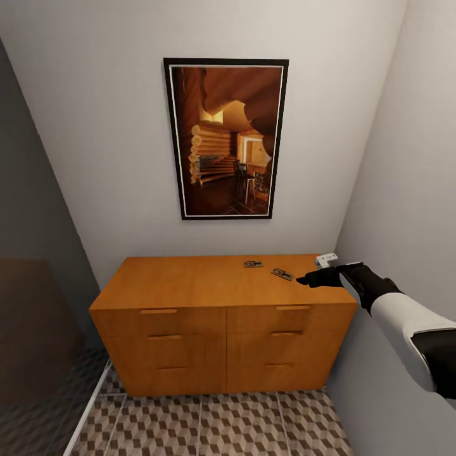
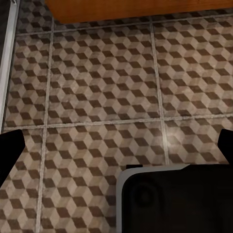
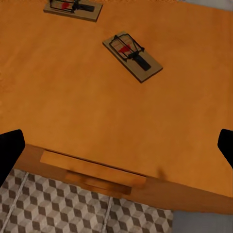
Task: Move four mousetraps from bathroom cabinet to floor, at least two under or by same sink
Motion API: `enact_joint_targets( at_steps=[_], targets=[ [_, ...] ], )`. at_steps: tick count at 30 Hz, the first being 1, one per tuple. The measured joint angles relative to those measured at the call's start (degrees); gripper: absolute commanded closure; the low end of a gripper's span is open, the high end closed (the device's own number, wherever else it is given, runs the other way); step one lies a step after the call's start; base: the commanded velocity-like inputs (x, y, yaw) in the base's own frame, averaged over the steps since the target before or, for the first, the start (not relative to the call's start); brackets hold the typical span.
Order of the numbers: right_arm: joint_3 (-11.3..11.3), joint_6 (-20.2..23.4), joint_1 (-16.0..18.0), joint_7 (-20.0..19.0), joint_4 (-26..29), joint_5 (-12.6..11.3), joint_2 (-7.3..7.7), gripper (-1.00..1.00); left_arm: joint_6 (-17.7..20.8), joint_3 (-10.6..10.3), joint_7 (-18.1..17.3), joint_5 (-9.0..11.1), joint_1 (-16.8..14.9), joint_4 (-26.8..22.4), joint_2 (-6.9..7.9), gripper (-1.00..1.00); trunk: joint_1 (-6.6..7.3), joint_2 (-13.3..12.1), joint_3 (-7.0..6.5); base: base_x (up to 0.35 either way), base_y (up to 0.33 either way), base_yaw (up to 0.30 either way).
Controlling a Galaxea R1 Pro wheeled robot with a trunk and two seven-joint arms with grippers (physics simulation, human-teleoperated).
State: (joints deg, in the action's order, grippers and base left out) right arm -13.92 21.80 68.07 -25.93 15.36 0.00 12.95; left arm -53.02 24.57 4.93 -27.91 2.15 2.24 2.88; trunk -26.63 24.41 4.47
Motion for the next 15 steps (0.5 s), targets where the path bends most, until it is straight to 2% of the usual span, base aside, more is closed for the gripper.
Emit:
enact_joint_targets(
  at_steps=[15],
  targets=[
    [0.07, -0.14, 0.01, -0.01, 0.09, -0.08, 0.03, -1.0, 0.33, 0.08, 0.0, 0.04, 0.02, -0.02, 0.0, -1.0, 0.0, 0.0, 0.0, 0.0, 0.0, 0.0]
  ],
)
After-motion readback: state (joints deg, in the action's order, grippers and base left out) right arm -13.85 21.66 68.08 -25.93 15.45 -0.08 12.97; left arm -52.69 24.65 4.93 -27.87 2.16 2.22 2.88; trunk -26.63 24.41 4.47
